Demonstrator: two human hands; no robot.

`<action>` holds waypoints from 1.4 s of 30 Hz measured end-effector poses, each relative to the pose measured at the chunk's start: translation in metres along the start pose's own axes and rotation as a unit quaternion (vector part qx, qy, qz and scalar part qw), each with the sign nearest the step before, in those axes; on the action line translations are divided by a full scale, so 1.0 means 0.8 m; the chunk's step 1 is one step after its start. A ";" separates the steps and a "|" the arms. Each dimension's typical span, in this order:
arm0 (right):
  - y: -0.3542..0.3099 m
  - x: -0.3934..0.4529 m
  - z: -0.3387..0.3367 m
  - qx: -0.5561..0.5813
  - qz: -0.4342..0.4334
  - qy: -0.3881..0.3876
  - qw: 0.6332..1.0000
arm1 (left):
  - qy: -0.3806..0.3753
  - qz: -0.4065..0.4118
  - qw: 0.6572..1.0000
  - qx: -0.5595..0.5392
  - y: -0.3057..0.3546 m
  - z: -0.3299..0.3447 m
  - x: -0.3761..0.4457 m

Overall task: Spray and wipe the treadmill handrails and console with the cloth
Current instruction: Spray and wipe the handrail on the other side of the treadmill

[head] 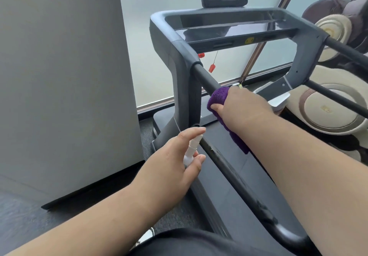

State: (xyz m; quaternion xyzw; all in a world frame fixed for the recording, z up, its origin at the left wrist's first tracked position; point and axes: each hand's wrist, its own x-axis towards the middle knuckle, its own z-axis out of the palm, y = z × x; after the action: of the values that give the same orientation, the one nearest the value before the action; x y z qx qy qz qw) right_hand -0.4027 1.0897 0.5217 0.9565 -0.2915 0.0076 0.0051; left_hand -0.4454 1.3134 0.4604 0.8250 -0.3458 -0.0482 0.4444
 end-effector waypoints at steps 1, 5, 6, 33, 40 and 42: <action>-0.011 0.012 0.001 -0.003 0.000 0.004 1.000 | 0.002 -0.001 1.000 0.001 -0.005 -0.005 0.005; -0.045 0.055 0.004 -0.013 0.006 0.010 1.000 | 0.010 -0.003 1.000 -0.003 -0.028 -0.028 0.028; -0.052 0.064 0.003 -0.015 0.010 0.009 1.000 | 0.012 -0.003 1.000 -0.008 -0.033 -0.034 0.034; 0.101 -0.110 -0.005 0.078 0.002 -0.039 0.996 | -0.065 0.074 0.995 -0.008 0.065 0.032 0.014; 0.174 -0.198 0.000 0.101 -0.005 -0.010 0.995 | -0.064 0.076 0.995 0.015 0.117 0.075 -0.043; 0.192 -0.220 0.005 0.116 -0.013 0.009 0.993 | -0.059 0.072 0.995 0.021 0.130 0.088 -0.065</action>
State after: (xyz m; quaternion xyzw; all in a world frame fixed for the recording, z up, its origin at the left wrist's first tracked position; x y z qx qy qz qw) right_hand -0.6342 1.0599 0.5155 0.9541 -0.2765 0.0495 -0.1036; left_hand -0.5664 1.2581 0.4860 0.8030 -0.4306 -0.0572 0.4079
